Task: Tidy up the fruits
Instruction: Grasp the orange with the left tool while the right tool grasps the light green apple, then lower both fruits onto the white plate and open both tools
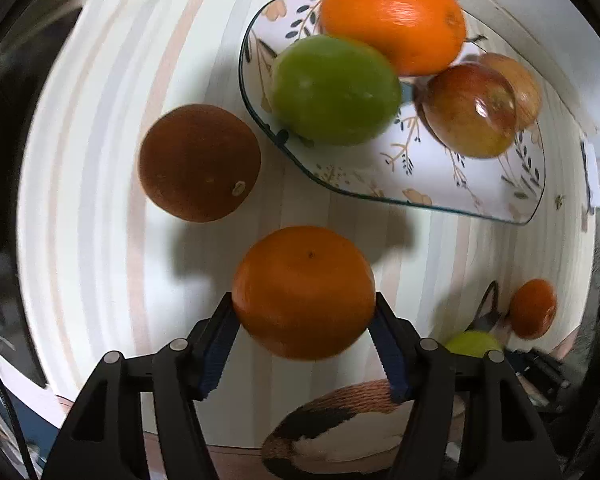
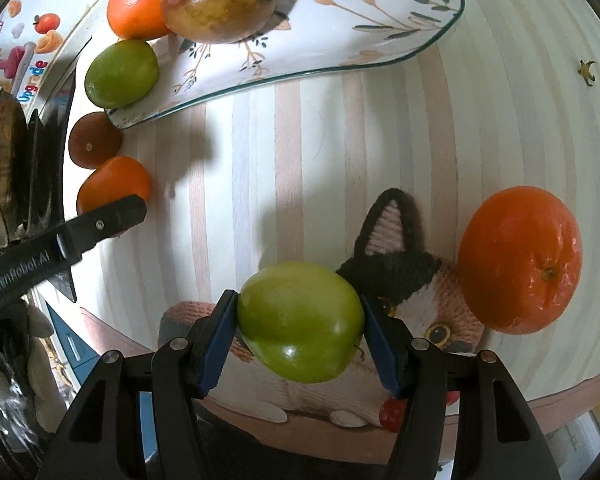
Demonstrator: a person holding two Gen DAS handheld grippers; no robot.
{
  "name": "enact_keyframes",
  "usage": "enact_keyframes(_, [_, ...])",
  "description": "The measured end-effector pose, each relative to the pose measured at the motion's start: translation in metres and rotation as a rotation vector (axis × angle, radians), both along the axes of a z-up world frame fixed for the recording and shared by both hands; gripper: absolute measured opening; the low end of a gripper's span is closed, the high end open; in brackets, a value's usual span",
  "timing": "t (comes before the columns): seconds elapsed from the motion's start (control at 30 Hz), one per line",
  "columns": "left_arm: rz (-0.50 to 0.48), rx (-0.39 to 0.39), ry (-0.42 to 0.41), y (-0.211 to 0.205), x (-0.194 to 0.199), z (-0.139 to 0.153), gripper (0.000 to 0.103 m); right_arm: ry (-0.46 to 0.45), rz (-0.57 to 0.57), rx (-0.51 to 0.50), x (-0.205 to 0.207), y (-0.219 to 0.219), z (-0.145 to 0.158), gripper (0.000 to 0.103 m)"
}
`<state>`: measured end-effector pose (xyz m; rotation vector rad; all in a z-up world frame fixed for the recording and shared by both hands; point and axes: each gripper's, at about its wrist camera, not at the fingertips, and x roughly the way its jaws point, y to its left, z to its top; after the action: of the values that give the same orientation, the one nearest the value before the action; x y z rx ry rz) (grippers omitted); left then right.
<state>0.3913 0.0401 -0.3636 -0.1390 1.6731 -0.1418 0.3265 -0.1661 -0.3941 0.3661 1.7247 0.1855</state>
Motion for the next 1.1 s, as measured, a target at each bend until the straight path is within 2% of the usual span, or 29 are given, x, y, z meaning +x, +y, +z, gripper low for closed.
enact_keyframes(0.1, [0.029, -0.02, 0.018, 0.005, 0.005, -0.004, 0.062, 0.006, 0.004, -0.002, 0.001, 0.002, -0.001, 0.064])
enact_keyframes(0.2, [0.022, -0.005, 0.012, 0.008, 0.011, -0.007, 0.063, -0.003, 0.018, -0.014, -0.002, 0.003, 0.0, 0.064])
enact_keyframes(0.43, [-0.084, 0.122, -0.103, -0.008, 0.003, 0.01, 0.061, -0.046, 0.061, -0.048, -0.013, 0.017, 0.007, 0.062])
enact_keyframes(0.53, [-0.114, 0.109, -0.146, -0.012, -0.002, 0.026, 0.061, -0.062, 0.044, -0.038, -0.014, 0.018, 0.012, 0.062])
enact_keyframes(0.67, [-0.115, 0.05, -0.201, -0.018, -0.008, 0.059, 0.061, -0.1, -0.026, -0.003, -0.003, 0.0, 0.03, 0.062])
enact_keyframes(0.8, [-0.113, 0.007, -0.251, -0.035, 0.013, 0.086, 0.061, -0.158, -0.15, 0.03, 0.022, -0.033, 0.054, 0.062])
enact_keyframes(0.97, [-0.11, 0.022, -0.256, -0.069, 0.039, 0.083, 0.061, -0.203, -0.299, 0.029, 0.064, -0.075, 0.064, 0.062])
enact_keyframes(1.0, [-0.111, 0.025, -0.252, -0.065, 0.041, 0.083, 0.061, -0.205, -0.322, 0.031, 0.072, -0.081, 0.064, 0.062])
enact_keyframes(1.1, [-0.119, 0.045, -0.235, -0.08, 0.054, 0.069, 0.062, -0.206, -0.378, 0.036, 0.094, -0.095, 0.059, 0.062])
